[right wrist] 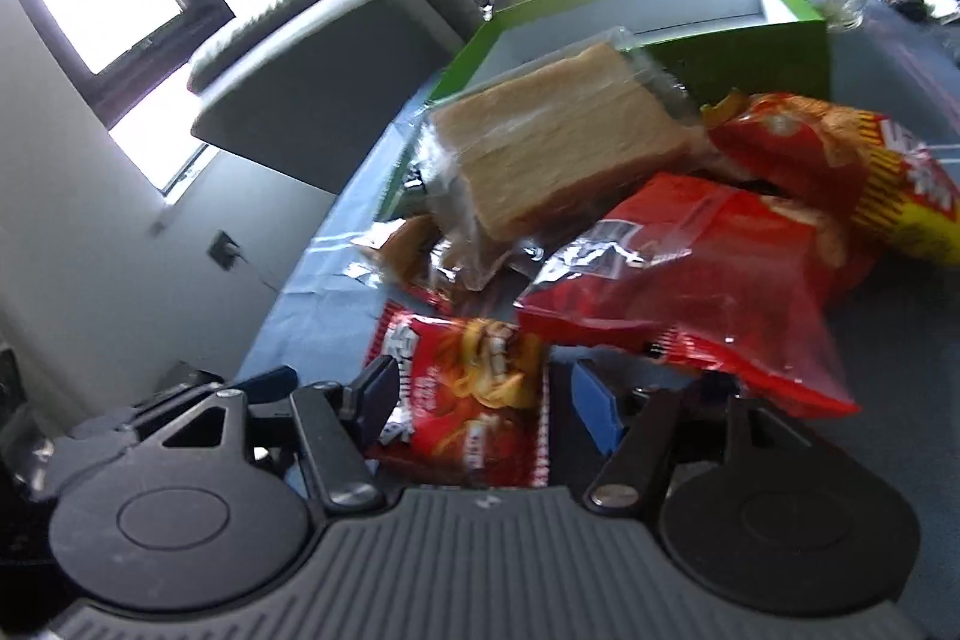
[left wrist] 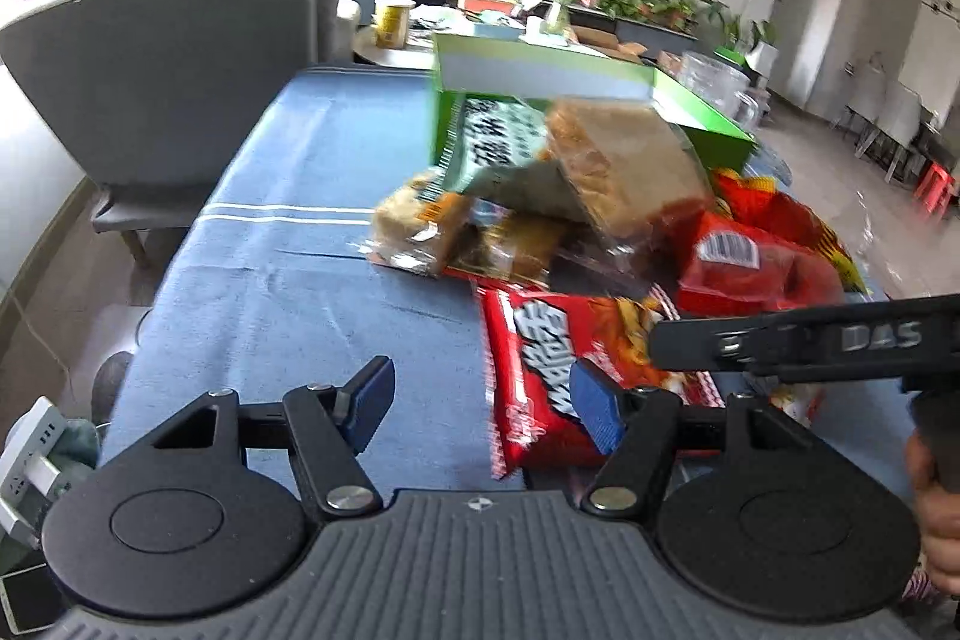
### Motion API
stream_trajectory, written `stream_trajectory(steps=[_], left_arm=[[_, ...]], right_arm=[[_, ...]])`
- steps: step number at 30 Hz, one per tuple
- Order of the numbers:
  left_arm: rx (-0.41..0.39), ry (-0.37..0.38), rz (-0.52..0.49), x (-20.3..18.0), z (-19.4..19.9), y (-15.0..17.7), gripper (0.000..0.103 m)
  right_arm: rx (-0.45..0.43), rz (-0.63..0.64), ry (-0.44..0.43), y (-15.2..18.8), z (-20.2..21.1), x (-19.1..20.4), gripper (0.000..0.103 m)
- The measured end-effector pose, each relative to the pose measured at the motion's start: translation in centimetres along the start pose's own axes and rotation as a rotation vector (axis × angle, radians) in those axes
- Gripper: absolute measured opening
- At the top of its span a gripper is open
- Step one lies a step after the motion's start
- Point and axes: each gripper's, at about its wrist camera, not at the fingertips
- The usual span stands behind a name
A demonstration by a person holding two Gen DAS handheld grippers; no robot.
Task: Organize snacks
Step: 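Lower the left tool onto the red chip bag and close its fingers, then carry the red chip bag with the left tool into the green box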
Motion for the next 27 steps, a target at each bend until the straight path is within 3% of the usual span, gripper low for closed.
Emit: stream_trajectory(steps=[6, 8, 11, 13, 21, 27], left_arm=[[0.027, 0.056, -0.022, -0.8, -0.7, 0.5, 0.061], [0.031, 0.096, -0.021, -0.8, -0.6, 0.6, 0.044], [0.019, 0.089, -0.061, -1.4, -0.1, 0.7, 0.044], [0.011, 0.093, -0.064, -1.5, 0.4, 0.7, 0.044], [-0.132, 0.103, -0.106, -2.3, 5.9, -0.9, 0.044], [-0.243, 0.077, -0.147, -3.6, 7.7, -4.0, 0.044]], right_arm=[[0.028, 0.018, 0.060, 0.3, -1.9, 1.0, 0.079], [0.042, 0.003, 0.046, 0.1, -2.6, 0.8, 0.079], [0.043, 0.012, 0.037, 0.3, -3.1, 1.1, 0.075], [0.021, 0.020, 0.043, 0.5, -2.5, 1.1, 0.067], [-0.094, 0.057, -0.019, 0.6, 2.1, 2.5, 0.066], [-0.210, 0.089, -0.082, -1.7, 5.2, 3.4, 0.066]])
Point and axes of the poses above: each gripper's, at about its wrist camera, not at the fingertips, and z roughly against the way its jaws point, x to its left, y to its underside
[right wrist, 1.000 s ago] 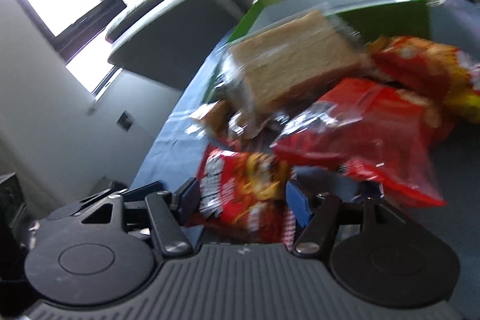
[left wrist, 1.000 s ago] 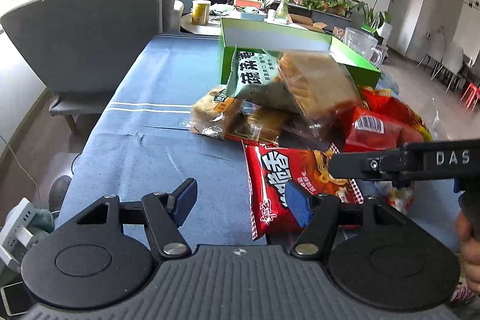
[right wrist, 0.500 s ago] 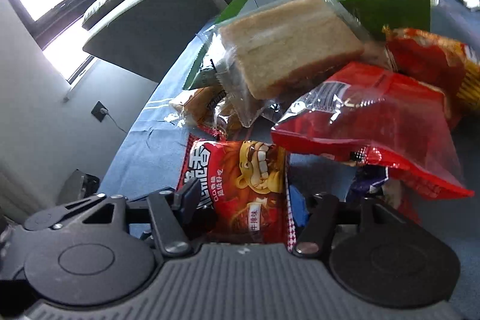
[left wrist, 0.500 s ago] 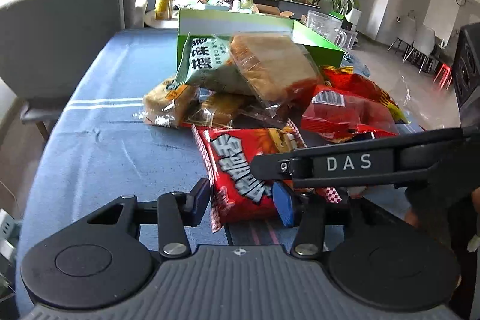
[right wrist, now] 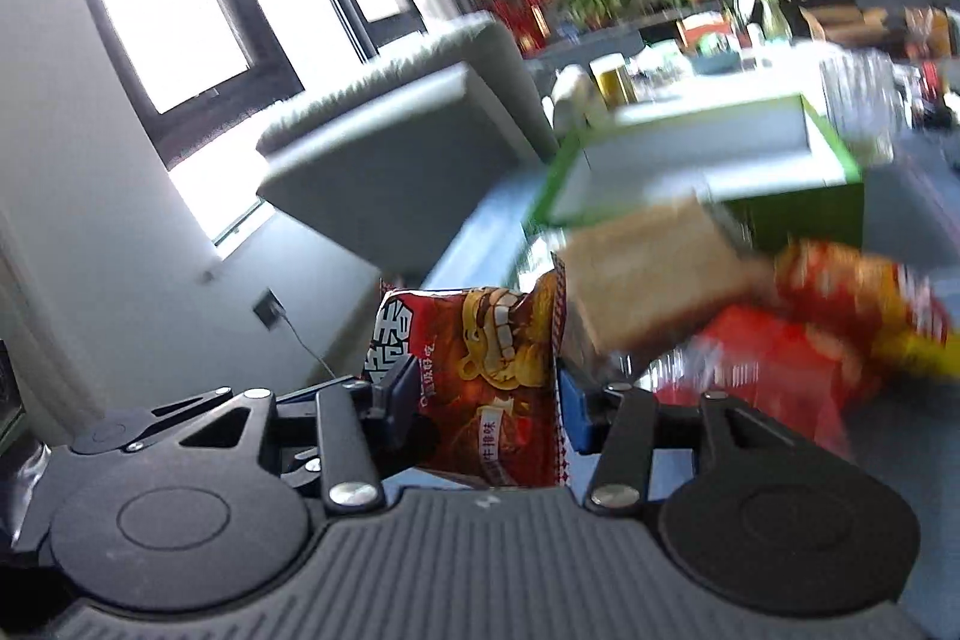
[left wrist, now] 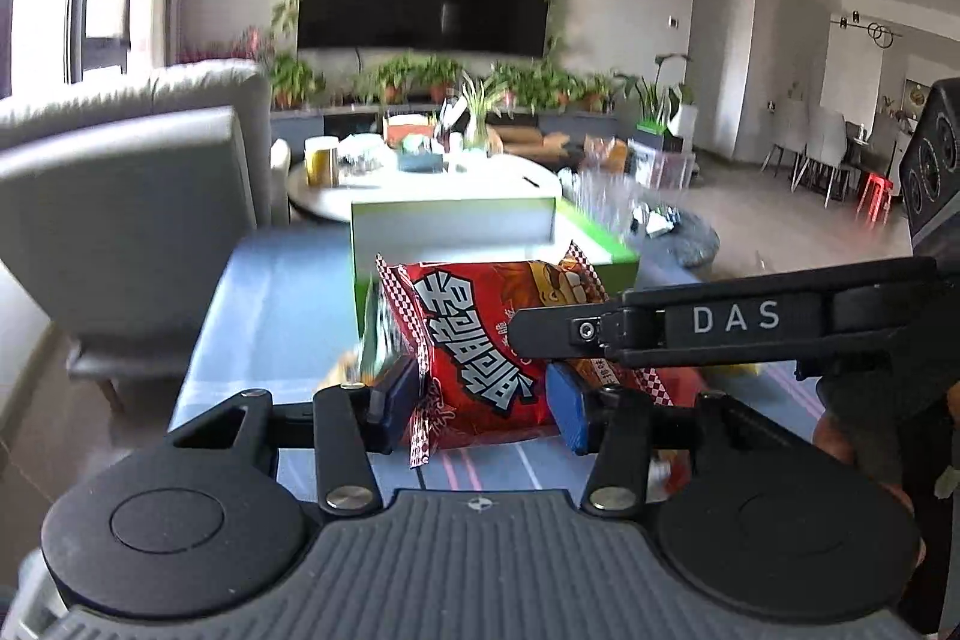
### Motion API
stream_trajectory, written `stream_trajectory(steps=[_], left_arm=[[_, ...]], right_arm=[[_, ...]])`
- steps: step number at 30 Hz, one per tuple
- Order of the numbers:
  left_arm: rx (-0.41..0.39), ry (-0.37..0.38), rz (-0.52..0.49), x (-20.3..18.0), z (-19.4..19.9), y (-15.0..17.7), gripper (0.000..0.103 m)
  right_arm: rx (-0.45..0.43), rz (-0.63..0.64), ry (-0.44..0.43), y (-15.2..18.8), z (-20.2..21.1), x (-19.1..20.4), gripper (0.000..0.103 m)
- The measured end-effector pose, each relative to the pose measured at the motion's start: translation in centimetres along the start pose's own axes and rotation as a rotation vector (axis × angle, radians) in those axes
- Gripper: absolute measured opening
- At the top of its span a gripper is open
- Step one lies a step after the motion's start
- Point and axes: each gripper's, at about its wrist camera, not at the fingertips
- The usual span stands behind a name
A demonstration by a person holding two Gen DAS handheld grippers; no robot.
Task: Organize snacks
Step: 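Carry the red chip bag with the left tool into the green box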
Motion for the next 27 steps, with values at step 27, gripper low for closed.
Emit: stream_trajectory(steps=[27], left_arm=[[0.003, -0.027, -0.044, 0.9, -10.7, -7.0, 0.044]], right_arm=[[-0.073, -0.057, 0.016, -8.1, -6.2, -4.6, 0.066]])
Point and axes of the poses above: each gripper's, at about its wrist camera, not at the fingertips, and z roughly against the way its jaws point, x to its left, y to its underside
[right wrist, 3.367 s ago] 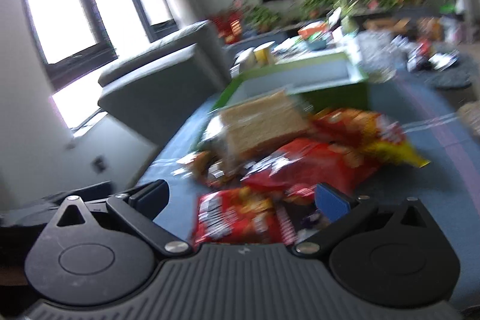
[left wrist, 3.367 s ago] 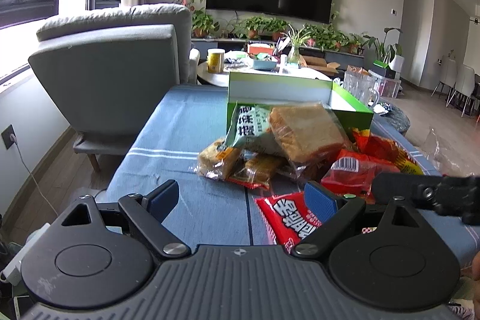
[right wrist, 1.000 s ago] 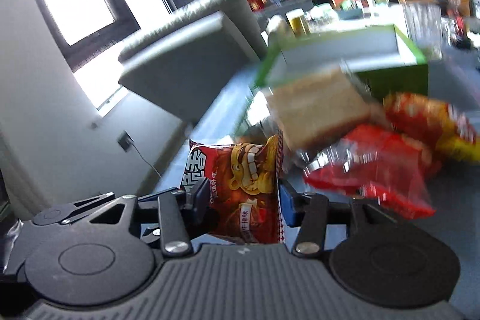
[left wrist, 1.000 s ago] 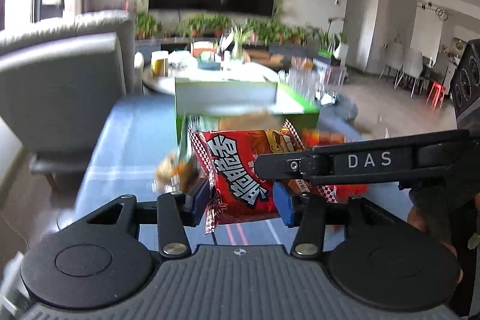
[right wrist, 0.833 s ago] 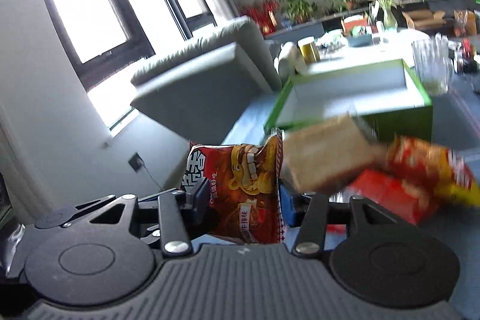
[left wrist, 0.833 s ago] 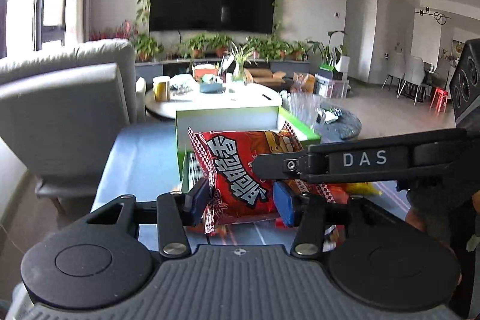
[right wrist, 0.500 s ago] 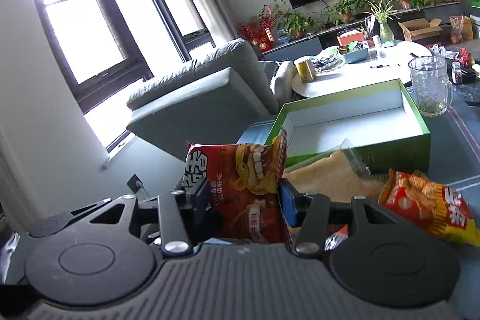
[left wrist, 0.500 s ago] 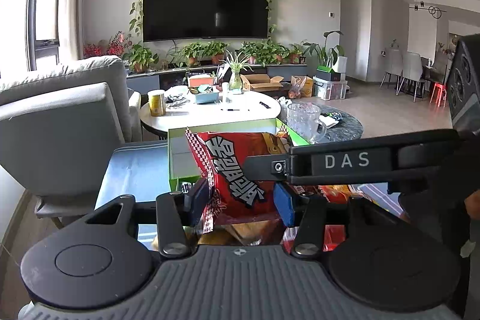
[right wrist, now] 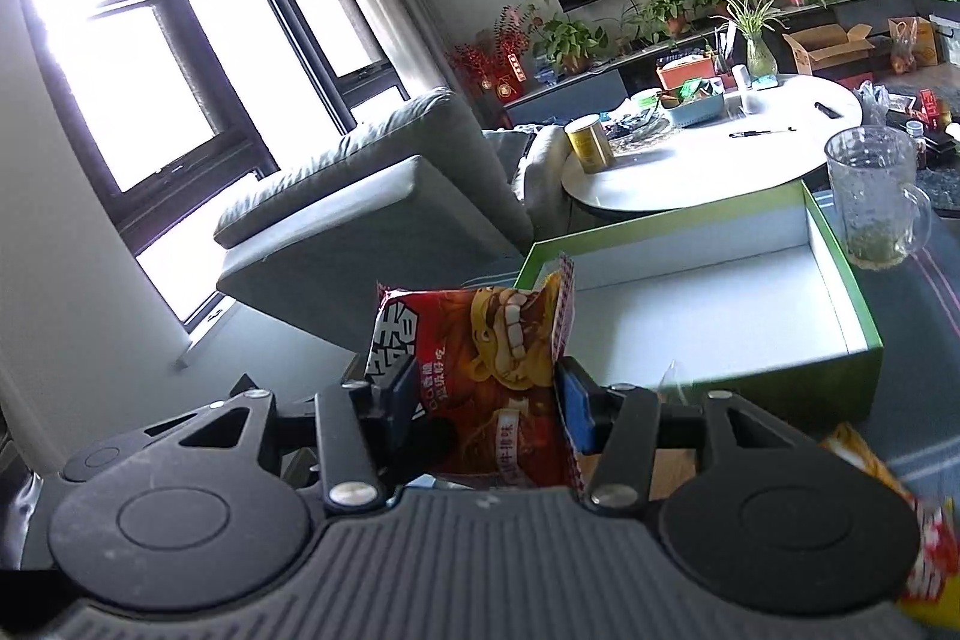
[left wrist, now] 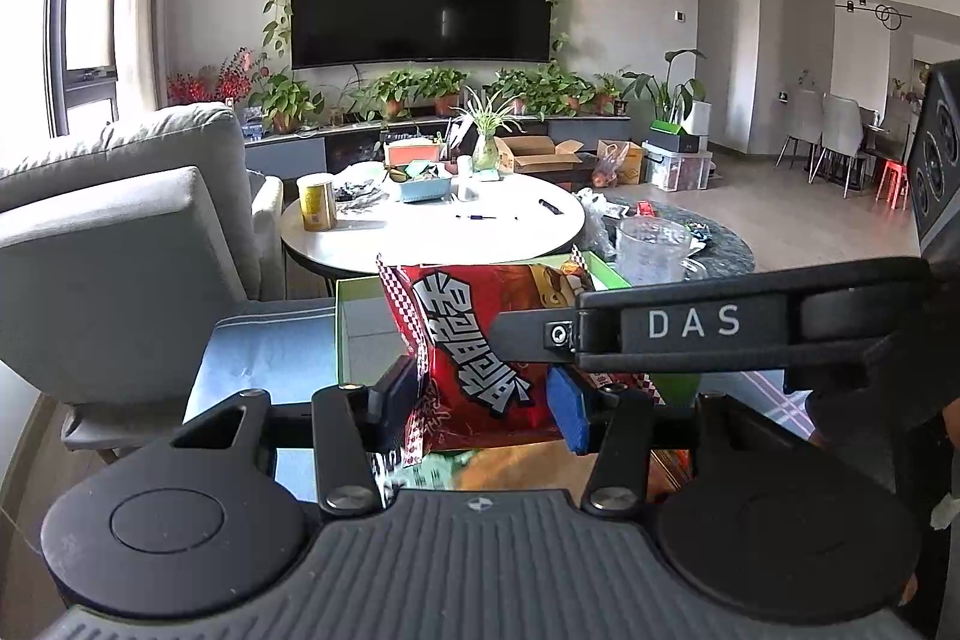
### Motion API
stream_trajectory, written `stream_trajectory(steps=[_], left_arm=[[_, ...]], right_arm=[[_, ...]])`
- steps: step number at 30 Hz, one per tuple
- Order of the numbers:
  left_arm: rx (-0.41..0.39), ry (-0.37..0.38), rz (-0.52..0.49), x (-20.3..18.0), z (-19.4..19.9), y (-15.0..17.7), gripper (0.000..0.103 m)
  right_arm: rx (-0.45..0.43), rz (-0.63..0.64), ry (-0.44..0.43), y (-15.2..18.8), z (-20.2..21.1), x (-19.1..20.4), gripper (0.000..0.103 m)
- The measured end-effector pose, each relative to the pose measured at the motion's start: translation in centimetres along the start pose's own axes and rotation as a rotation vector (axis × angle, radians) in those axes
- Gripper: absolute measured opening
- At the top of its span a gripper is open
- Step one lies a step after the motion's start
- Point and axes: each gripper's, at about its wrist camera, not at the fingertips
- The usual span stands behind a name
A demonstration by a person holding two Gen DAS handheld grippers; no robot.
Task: Organize snacks
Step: 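Carry the red chip bag with the left tool into the green box, then open the left tool to drop the bag while the right tool reaches the bread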
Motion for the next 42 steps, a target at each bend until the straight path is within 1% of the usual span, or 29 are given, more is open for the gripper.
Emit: stream_trajectory(steps=[7, 13, 21, 27, 31, 35, 38, 42], left_arm=[[0.003, -0.002, -0.029, -0.1, -3.6, -1.8, 0.044], [0.022, 0.014, -0.011, 1.0, -7.0, -2.7, 0.045], [0.090, -0.022, 0.007, 2.6, -10.1, -1.6, 0.046], [0.158, -0.019, 0.044, 4.3, -12.0, 0.1, 0.046], [0.180, -0.016, 0.047, 4.5, -12.2, 0.7, 0.046], [0.184, -0.015, 0.056, 4.5, -11.6, 1.0, 0.046], [0.182, -0.037, 0.065, 4.6, -10.6, 0.8, 0.047], [0.144, -0.053, 0.069, 4.4, -8.3, 0.3, 0.051]], right_arm=[[0.030, -0.001, 0.016, -2.1, -2.3, -1.8, 0.066], [0.037, 0.001, 0.045, -3.5, -3.9, -2.9, 0.066], [0.108, -0.027, 0.043, -3.4, -7.8, -3.9, 0.066], [0.196, -0.044, 0.048, -2.3, -10.4, -4.4, 0.067], [0.246, -0.054, 0.051, -1.6, -11.1, -4.6, 0.067], [0.283, -0.059, 0.046, -1.3, -11.4, -4.5, 0.067], [0.300, -0.047, 0.025, -1.2, -11.1, -3.9, 0.067], [0.259, -0.021, 0.044, -1.7, -9.7, -3.1, 0.072]])
Point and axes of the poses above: each gripper's, at about its wrist camera, not at the fingertips, and z roughly against the way its jaws point, x to its left, y to its underside
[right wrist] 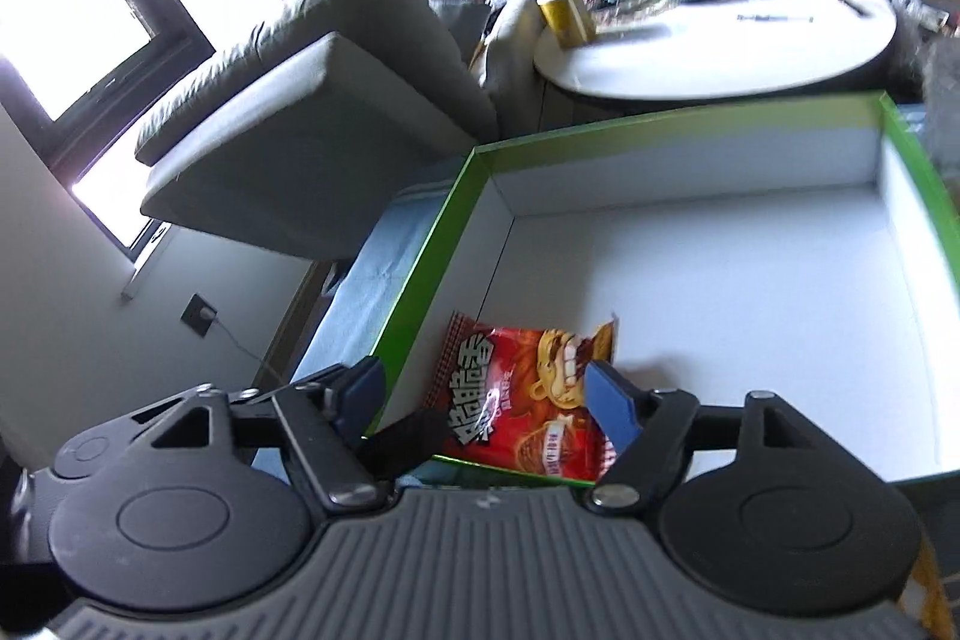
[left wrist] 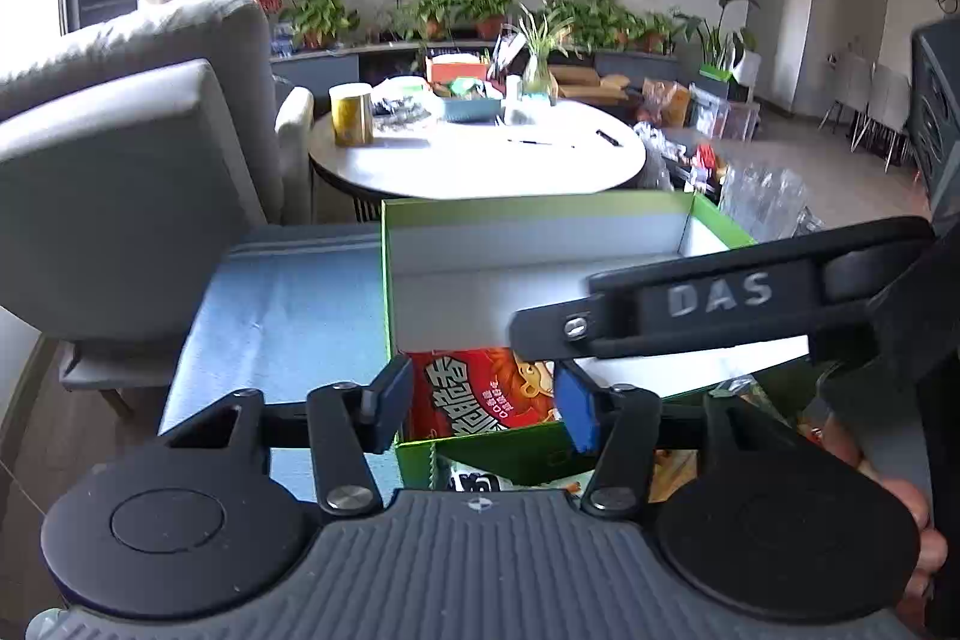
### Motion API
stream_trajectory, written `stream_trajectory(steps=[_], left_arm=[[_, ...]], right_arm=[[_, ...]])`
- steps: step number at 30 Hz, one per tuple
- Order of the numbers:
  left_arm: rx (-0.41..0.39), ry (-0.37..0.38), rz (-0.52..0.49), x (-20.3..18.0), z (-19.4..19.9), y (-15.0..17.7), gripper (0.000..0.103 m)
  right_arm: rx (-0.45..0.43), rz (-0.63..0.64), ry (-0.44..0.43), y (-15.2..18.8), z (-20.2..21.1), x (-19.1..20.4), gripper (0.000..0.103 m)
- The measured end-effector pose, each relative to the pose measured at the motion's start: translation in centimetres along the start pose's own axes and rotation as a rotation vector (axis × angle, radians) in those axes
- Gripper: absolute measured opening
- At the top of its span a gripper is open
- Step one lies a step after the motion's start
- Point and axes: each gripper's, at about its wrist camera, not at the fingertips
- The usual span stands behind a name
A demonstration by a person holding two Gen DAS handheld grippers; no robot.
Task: Organize snacks
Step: 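Open the left tool to drop the bag while the right tool reaches the bread, then grasp the wrapped bread slice with the right tool and lift it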
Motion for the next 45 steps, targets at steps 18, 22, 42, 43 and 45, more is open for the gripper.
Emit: stream_trajectory(steps=[18, 22, 42, 43, 45], left_arm=[[0.014, 0.097, 0.062, -2.0, 7.1, 4.9, 0.058], [0.063, 0.113, 0.051, -2.7, 6.5, 6.2, 0.058], [0.117, 0.001, 0.109, 3.1, 9.3, 9.6, 0.056], [0.134, -0.005, 0.121, 3.7, 9.3, 9.9, 0.056], [0.146, -0.021, 0.143, 4.6, 9.4, 10.7, 0.056]], right_arm=[[-0.052, -0.113, 0.034, 5.0, 6.1, -2.7, 0.074], [-0.039, -0.126, 0.053, 5.4, 5.0, -3.2, 0.078], [0.117, -0.016, -0.195, 8.7, 5.8, 2.8, 0.078], [0.157, -0.006, -0.217, 9.3, 5.5, 3.4, 0.078], [0.220, -0.005, -0.259, 10.3, 5.0, 4.1, 0.080]])
Point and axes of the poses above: each gripper's, at about its wrist camera, not at the fingertips, and z roughly against the way its jaws point, x to its left, y to its underside
